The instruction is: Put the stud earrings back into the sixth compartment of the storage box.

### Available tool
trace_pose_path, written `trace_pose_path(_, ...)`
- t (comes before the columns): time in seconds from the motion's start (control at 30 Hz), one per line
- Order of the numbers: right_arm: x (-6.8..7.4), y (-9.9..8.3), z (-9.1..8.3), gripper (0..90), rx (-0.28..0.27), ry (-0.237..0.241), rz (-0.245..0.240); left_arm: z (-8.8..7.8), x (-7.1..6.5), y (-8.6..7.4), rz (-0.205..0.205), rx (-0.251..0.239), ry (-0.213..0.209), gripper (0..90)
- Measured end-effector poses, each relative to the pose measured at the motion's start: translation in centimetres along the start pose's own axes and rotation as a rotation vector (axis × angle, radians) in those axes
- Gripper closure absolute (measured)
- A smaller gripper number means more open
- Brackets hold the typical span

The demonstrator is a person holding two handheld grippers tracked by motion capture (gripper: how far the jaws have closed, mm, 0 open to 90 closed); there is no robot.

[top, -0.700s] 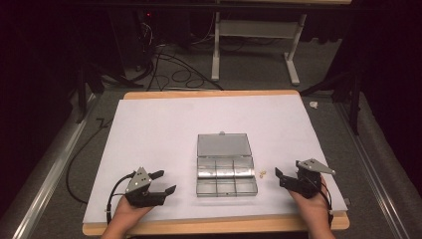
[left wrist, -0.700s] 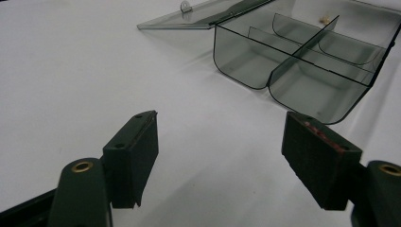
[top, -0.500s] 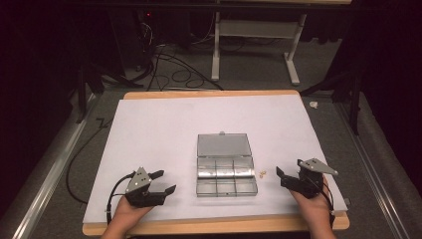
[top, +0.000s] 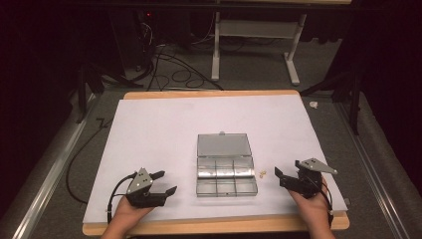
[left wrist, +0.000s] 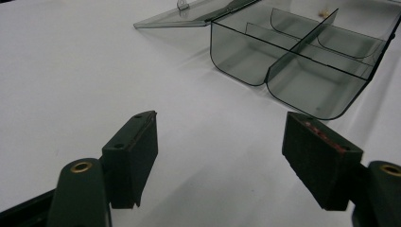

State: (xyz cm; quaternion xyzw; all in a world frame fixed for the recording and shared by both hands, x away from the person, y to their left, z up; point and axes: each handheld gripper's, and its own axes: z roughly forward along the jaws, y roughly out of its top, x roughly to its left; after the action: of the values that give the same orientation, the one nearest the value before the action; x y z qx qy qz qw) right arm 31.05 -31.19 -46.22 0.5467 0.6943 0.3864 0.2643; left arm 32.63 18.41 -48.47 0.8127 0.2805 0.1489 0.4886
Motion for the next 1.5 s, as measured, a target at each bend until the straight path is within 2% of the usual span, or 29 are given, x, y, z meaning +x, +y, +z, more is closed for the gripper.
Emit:
trace_pose_path(0.27, -0.1, 0.3, -0.1, 25.1, 0.046, 0.001, 0.008, 0.0, 0.0, 0.0, 0.001, 0.002, 0.002, 28.2)
trace_pose_path(0.57, 0.5, 0.3, -0.4, 33.2, 0.063, 0.014, -0.026, 0.1, -0.1, 0.0, 0.003, 0.004, 0.000, 28.2)
trace_pose_path(0.73, 0.5, 0.4, -0.3, 34.0, 0.101, 0.024, -0.037, 0.0, -0.1, 0.0, 0.004, 0.005, -0.002, 28.2)
trace_pose_path(1.23, 0.3, 0.8, -0.9, 35.0, 0.162, 0.021, -0.068, 0.1, -0.1, 0.0, 0.006, 0.006, -0.005, 28.2)
trace_pose_path(1.5, 0.3, 1.0, -1.4, 40.1, 0.172, 0.036, -0.073, 0.1, -0.1, 0.0, 0.011, 0.012, -0.007, 28.2)
